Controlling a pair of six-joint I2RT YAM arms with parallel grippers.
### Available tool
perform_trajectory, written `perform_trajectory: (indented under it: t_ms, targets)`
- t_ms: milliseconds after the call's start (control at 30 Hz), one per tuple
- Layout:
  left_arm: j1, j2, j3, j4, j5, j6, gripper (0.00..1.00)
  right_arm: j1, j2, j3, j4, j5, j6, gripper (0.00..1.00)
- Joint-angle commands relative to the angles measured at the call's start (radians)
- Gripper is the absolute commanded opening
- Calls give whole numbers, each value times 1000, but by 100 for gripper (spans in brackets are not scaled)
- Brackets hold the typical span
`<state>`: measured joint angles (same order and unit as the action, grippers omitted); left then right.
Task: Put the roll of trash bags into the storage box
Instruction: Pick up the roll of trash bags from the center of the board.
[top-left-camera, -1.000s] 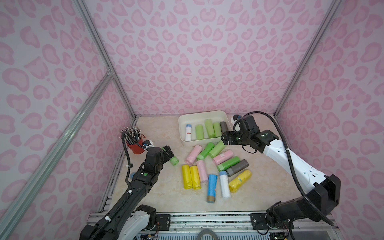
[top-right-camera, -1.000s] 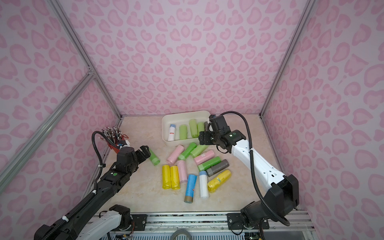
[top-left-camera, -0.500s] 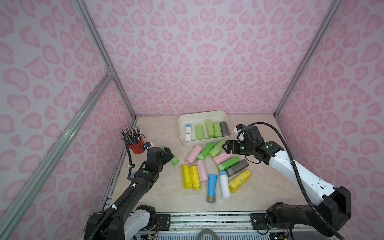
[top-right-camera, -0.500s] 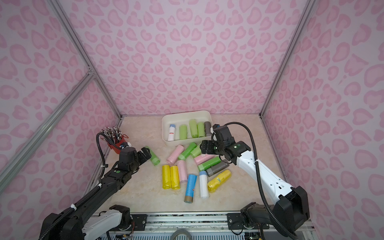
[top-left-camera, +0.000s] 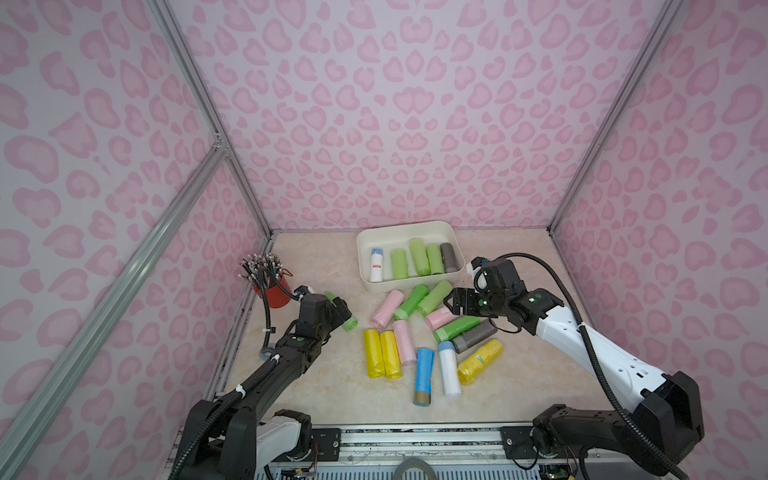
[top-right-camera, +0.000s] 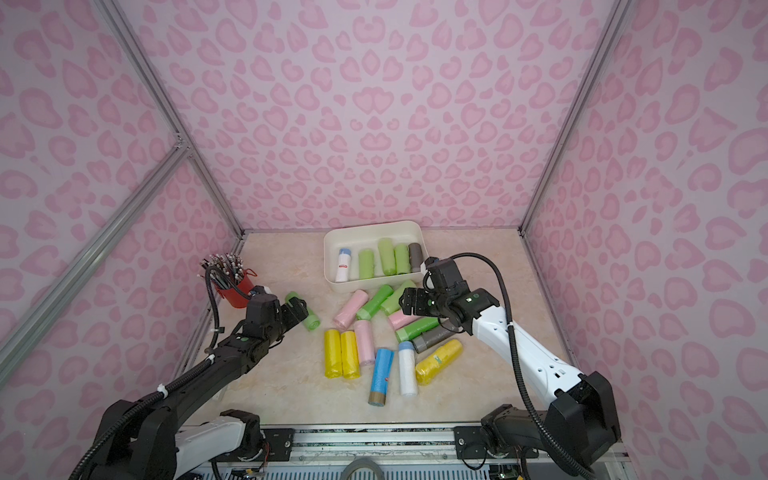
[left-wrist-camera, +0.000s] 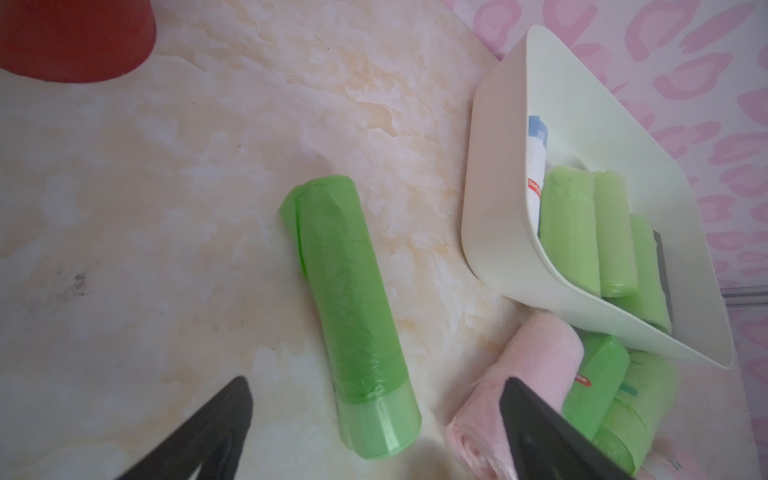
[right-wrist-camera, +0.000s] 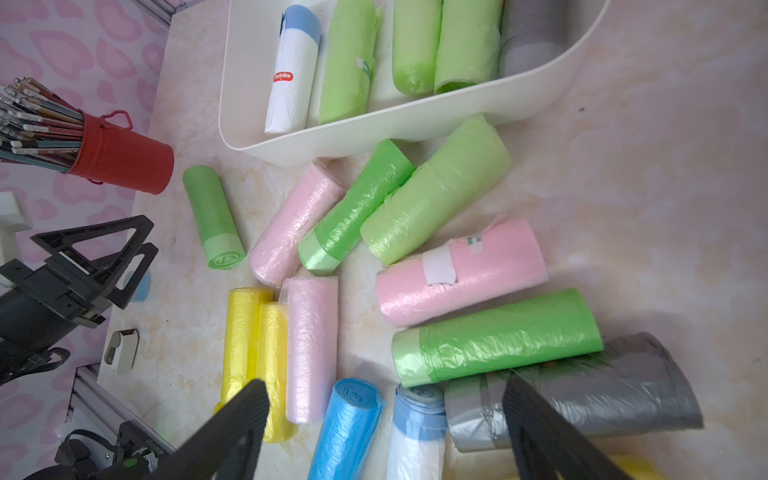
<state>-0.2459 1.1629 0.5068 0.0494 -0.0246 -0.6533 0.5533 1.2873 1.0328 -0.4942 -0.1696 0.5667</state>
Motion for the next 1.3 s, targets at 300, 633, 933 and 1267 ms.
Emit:
perform_trajectory:
  t_ms: [300, 633, 933, 1267]
  targets:
    - [0, 62, 18, 41, -5, 10, 92, 2, -5, -11, 42, -30, 18, 90]
    - [2, 165, 55, 60, -10, 32, 87, 2, 6, -16, 43, -34, 24, 90]
    - [3, 230, 83, 55, -44, 52, 80, 2, 19, -16, 40, -42, 24, 90]
    - [3, 322, 116, 73, -28, 57, 64, 2, 26, -11, 41, -45, 26, 90]
